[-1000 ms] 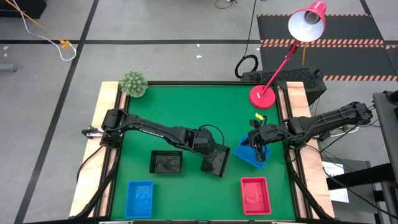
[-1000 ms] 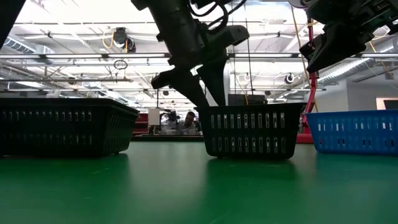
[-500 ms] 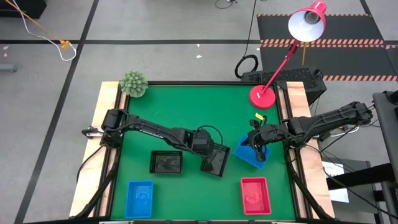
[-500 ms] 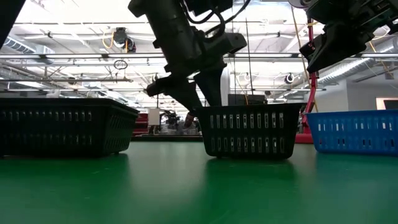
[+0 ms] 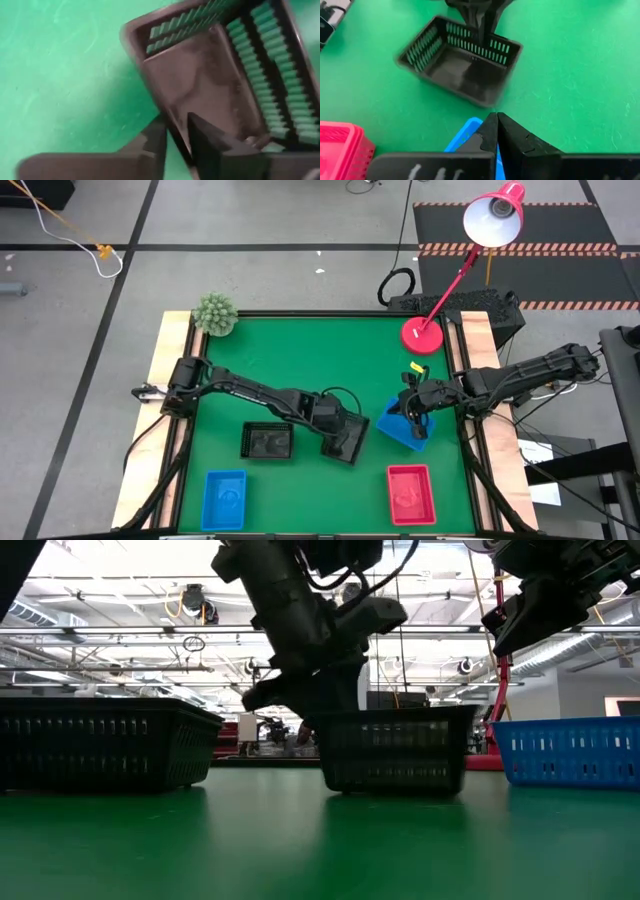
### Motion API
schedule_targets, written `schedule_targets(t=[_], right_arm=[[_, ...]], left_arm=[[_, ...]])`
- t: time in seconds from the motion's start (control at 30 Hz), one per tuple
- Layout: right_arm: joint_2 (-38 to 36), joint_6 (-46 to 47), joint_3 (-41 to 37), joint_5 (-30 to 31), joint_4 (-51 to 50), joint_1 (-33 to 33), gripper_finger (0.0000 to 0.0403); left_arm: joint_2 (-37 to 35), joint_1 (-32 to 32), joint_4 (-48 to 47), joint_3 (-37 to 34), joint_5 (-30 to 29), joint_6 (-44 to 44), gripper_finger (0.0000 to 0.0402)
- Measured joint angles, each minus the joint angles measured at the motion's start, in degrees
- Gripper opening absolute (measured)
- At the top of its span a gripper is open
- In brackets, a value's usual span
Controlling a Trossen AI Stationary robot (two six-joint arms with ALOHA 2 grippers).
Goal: Stack baskets by color
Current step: Stack the right black bin on the left stacked black bins
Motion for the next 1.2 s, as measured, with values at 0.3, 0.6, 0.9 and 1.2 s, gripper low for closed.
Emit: schedule_targets(t=[0.3,0.6,0.9,1.2], right_arm=[[0.0,-0.2,0.0,0.0,-0.1,0.0,0.0002],[0.0,-0.4,0.0,0.0,-0.7,0.0,0.0002],[0.0,-0.4,0.0,0.0,0.3,0.0,0.0002],[0.0,-0.4,0.0,0.0,0.3,0.0,0.0002]], left_arm=[[-2.3,0.2,-1.2,2.7,1.5,7.4,0.001],[-9.6,0.4,-11.3,8.4,6.4,17.3,0.0008],[-20.6,-0.7,-28.5,10.8,7.8,32.0,0.0008],[-30.3,-2.6,-39.4,10.8,9.3,35.2,0.0008]])
